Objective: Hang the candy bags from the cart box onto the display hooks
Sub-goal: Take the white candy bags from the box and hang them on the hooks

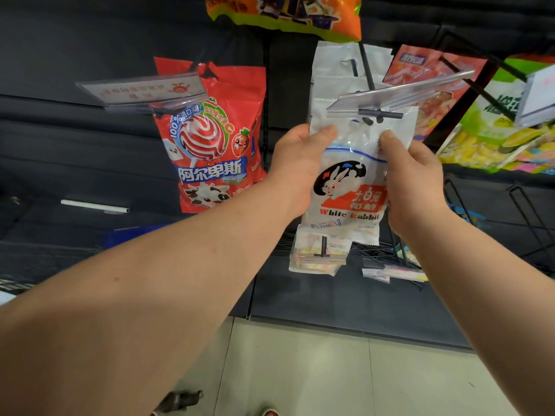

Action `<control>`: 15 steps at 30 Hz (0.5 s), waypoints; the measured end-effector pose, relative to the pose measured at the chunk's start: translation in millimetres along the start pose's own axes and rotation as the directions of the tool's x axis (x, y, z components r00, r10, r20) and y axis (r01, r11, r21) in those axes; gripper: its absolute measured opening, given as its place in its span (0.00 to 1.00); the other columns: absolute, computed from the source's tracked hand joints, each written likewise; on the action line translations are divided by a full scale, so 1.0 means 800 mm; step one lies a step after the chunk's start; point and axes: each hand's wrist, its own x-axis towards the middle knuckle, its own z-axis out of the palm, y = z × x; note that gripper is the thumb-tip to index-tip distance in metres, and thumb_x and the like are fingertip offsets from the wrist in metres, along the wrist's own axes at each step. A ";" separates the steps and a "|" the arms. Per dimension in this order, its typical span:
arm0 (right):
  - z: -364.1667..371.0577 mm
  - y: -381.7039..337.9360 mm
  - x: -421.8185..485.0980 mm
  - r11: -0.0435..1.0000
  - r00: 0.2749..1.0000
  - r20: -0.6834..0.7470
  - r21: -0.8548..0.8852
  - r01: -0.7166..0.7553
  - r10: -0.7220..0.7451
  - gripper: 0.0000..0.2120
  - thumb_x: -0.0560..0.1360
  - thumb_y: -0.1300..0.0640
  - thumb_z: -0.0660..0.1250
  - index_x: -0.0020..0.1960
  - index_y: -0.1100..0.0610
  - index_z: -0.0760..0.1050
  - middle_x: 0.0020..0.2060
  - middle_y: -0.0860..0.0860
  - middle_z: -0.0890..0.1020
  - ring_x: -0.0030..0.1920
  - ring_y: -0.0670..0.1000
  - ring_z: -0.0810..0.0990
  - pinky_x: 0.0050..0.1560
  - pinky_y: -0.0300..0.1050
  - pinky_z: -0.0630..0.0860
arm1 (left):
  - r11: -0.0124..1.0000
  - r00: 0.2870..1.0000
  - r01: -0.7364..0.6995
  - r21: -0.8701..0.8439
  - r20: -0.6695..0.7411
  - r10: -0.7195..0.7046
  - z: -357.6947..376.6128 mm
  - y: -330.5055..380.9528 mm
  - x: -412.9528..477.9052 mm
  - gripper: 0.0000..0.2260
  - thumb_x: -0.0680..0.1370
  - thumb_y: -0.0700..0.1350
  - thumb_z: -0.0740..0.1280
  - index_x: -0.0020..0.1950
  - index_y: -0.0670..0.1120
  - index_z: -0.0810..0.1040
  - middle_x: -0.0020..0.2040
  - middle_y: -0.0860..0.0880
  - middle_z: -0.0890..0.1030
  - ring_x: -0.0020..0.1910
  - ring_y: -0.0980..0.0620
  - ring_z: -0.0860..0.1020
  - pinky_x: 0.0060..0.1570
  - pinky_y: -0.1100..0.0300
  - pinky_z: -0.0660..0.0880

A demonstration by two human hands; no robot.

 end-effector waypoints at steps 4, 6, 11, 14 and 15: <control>0.006 -0.003 0.013 0.998 0.999 0.010 -0.042 -0.043 0.043 0.08 0.77 0.51 0.65 0.41 0.52 0.77 0.35 0.51 0.82 0.36 0.51 0.83 0.38 0.48 0.82 | 0.997 1.000 -0.029 0.071 -0.002 0.029 -0.002 0.001 0.016 0.06 0.79 0.44 0.67 0.42 0.51 0.77 0.38 0.51 0.82 0.33 0.55 0.80 0.29 0.65 0.77; 0.010 -0.006 0.022 0.996 0.998 0.019 -0.060 -0.064 0.066 0.08 0.78 0.51 0.65 0.41 0.53 0.75 0.37 0.52 0.82 0.39 0.54 0.83 0.38 0.48 0.82 | 0.993 0.998 -0.060 0.101 0.008 0.060 -0.002 0.004 0.024 0.06 0.79 0.43 0.66 0.42 0.50 0.77 0.37 0.51 0.81 0.31 0.56 0.80 0.27 0.67 0.75; 0.012 -0.011 0.035 0.983 0.990 0.024 -0.125 -0.131 0.135 0.08 0.78 0.50 0.64 0.42 0.52 0.74 0.39 0.51 0.82 0.45 0.55 0.83 0.47 0.52 0.82 | 0.977 0.995 -0.099 0.190 0.005 0.100 0.000 0.011 0.040 0.07 0.78 0.41 0.66 0.41 0.50 0.76 0.37 0.50 0.81 0.34 0.53 0.81 0.36 0.60 0.79; 0.011 -0.010 0.036 0.979 0.989 0.041 -0.154 -0.136 0.143 0.07 0.78 0.50 0.63 0.44 0.52 0.73 0.40 0.51 0.82 0.43 0.52 0.83 0.52 0.54 0.80 | 0.966 0.996 -0.091 0.242 -0.001 0.094 0.000 0.015 0.043 0.06 0.78 0.42 0.67 0.42 0.50 0.75 0.38 0.49 0.82 0.36 0.51 0.82 0.40 0.55 0.80; 0.010 -0.010 0.036 0.978 0.990 0.040 -0.164 -0.129 0.138 0.07 0.78 0.50 0.63 0.45 0.52 0.73 0.42 0.52 0.82 0.43 0.52 0.83 0.52 0.54 0.80 | 0.962 0.995 -0.092 0.258 -0.004 0.096 -0.001 0.014 0.042 0.05 0.78 0.43 0.67 0.42 0.49 0.75 0.39 0.48 0.82 0.38 0.50 0.82 0.43 0.54 0.80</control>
